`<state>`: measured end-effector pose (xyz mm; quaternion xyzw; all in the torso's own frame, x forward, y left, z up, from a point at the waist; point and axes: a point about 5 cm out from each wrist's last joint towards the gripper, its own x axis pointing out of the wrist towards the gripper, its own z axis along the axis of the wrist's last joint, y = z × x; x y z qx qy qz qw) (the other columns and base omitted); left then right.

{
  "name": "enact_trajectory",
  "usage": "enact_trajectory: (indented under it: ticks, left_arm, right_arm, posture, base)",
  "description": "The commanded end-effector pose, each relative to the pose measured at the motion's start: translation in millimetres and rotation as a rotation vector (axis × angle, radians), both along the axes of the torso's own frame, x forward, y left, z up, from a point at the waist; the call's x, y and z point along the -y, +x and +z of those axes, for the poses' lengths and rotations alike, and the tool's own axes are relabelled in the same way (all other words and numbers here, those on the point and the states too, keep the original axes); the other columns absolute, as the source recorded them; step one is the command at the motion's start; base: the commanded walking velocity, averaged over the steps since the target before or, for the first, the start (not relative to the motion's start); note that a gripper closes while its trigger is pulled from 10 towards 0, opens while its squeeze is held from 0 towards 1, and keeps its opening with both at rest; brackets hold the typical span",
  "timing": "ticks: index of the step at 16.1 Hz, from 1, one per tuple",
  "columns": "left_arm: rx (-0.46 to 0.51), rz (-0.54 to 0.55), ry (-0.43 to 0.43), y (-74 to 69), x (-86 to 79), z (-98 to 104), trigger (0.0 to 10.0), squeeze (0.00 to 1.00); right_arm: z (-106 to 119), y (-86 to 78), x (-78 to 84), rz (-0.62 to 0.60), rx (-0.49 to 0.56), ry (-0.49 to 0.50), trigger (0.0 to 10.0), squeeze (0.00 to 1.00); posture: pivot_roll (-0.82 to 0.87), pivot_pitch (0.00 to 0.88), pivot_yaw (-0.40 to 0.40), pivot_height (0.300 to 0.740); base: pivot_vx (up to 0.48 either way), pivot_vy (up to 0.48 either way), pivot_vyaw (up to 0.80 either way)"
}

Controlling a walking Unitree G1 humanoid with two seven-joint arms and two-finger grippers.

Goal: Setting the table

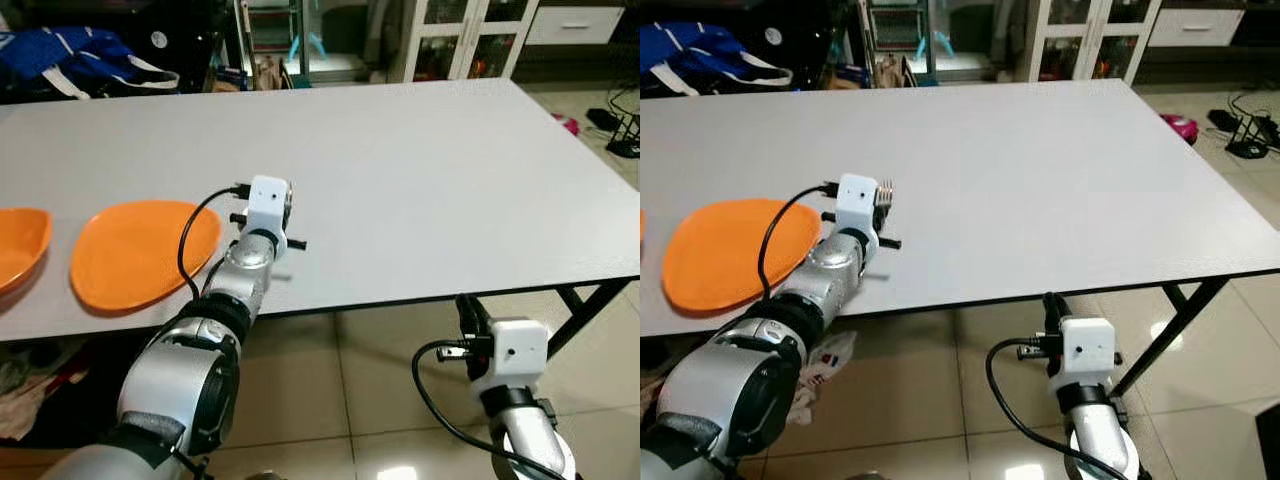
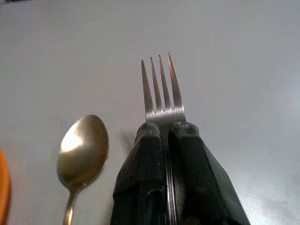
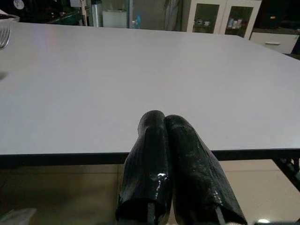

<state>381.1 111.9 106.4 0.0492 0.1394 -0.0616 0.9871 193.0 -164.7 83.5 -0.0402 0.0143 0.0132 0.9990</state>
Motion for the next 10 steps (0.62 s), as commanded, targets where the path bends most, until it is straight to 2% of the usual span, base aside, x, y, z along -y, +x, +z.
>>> enact_trajectory:
  ticks: [1,5,10]
  left_arm:
    - [-0.034,0.015,0.014,-2.0,-0.2,-5.4,0.0,0.00]
    - [-0.025,0.084,0.047,-2.3,-10.7,-6.9,0.0,0.00]
    - [-0.070,0.090,0.073,-5.8,-15.1,-15.1,0.0,0.00]
  right_arm:
    - [3.3,-1.4,0.0,0.002,0.000,-0.007,10.0,0.00]
    - [3.0,-5.4,-0.1,-0.002,-0.011,-0.006,10.0,0.00]
    - [3.4,-6.1,-0.8,0.001,-0.020,-0.006,10.0,0.00]
  posture:
    - [-0.15,0.000,0.050,0.740]
    - [-0.16,0.000,0.050,0.740]
    - [-0.16,0.000,0.046,0.740]
  base:
    - [0.000,0.000,0.00]
    - [0.000,0.000,0.00]
    - [0.000,0.000,0.00]
